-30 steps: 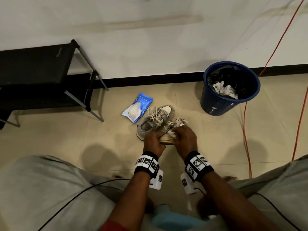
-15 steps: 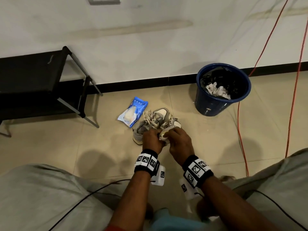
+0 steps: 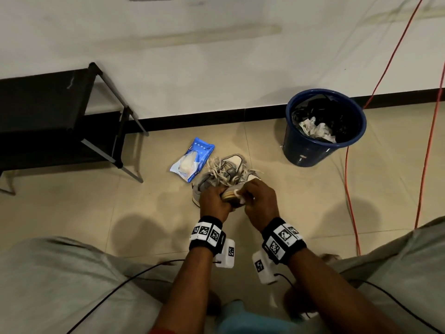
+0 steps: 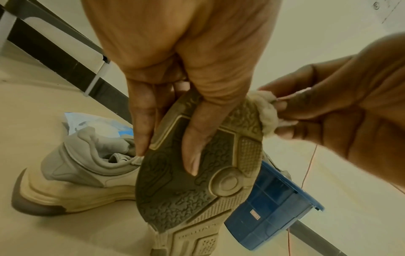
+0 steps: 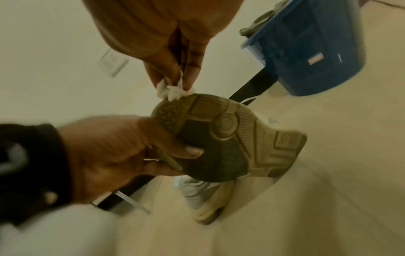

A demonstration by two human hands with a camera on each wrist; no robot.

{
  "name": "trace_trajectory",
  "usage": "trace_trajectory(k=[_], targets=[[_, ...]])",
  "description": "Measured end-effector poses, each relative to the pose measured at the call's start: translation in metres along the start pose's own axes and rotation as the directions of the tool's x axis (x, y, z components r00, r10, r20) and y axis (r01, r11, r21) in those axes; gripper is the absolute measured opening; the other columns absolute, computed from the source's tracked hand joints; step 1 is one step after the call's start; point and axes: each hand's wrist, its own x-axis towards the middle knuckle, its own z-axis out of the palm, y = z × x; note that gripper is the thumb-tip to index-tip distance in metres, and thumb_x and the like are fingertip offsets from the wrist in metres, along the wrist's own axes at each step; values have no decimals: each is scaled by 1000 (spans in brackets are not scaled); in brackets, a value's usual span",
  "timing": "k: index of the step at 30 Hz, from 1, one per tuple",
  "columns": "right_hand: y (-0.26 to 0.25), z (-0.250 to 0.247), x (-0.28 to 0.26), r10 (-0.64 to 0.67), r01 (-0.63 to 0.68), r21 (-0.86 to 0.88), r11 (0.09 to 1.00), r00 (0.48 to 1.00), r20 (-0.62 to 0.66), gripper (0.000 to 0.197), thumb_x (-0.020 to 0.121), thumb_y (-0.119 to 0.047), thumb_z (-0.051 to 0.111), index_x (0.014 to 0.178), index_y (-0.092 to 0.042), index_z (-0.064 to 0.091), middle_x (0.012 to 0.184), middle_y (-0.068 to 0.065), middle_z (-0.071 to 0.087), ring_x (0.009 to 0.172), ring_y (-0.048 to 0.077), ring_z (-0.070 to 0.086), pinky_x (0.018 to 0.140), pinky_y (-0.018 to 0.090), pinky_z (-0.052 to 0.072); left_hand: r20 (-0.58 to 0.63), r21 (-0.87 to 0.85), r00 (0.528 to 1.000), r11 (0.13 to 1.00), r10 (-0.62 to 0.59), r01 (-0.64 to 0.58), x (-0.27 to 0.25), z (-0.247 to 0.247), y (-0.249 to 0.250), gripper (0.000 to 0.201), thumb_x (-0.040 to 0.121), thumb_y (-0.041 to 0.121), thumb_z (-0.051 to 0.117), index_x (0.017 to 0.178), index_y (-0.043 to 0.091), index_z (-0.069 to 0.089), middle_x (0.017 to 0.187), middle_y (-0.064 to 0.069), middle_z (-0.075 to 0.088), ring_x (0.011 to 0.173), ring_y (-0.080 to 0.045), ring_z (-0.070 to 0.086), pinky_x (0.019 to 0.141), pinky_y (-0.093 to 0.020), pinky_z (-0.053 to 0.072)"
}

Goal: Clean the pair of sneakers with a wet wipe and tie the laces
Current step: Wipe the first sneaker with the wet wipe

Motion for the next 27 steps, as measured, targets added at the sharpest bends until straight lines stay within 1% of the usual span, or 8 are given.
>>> trace_trajectory(k=[5,8,12,15,18,20,23,27], targets=[[51,-6,-4,312,-299,-191,935,949,39,15,70,3,66,74,-10,70,80,12,66,78,34,62,68,36,50,15,-15,1000,1000,-25,25,-1,-4,-3,54,58,7,88,110,13,75,104,-9,74,99,-25,67,75,-18,41],[40,1,4,313,-309,-152,939,950,2,12,76,-3,66,82,-12,71,84,9,70,79,28,62,69,30,48,89,-30,994,998,-58,61,4,0,0,72,71,10,81,136,10,52,131,-16,60,121,-32,56,97,-32,45],[19,7,11,236,-236,-8,972,972,-8,22,77,-21,64,96,-14,71,90,6,71,80,23,63,74,34,52,235,-66,971,995,-54,71,5,-4,2,98,62,51,79,143,22,33,133,-6,55,116,-27,57,96,-44,50],[21,5,10,185,-187,46,981,982,49,30,72,-28,58,93,-14,74,89,8,73,80,25,65,75,34,53,256,-157,960,975,-114,158,9,-5,-1,76,79,53,73,142,35,34,127,-1,59,100,-26,66,77,-44,60],[24,-2,19,193,-193,-18,981,981,11,16,73,-15,64,85,-17,74,83,5,71,77,24,64,71,36,54,291,-243,952,954,-100,174,10,-8,-2,54,90,44,66,137,41,39,124,-1,60,90,-28,70,56,-37,61],[29,-7,27,237,-239,-24,971,969,-71,17,71,-10,68,81,-22,73,81,-1,70,74,17,63,69,32,53,317,-268,944,946,-89,180,12,-12,-6,57,89,35,70,138,39,42,126,0,57,101,-29,66,63,-37,61],[31,-11,32,267,-253,102,962,950,-159,30,69,0,66,85,-24,76,85,-3,69,75,11,62,67,33,57,338,-237,939,959,-70,156,16,-15,-14,59,83,23,77,132,37,48,124,3,55,116,-24,57,90,-43,56],[24,11,20,216,-209,110,972,975,-59,23,64,-11,71,82,-22,78,86,-3,69,77,10,63,71,32,55,302,-126,950,984,-80,123,14,-3,-18,58,74,42,82,124,28,57,116,3,66,105,-18,62,88,-29,49]])
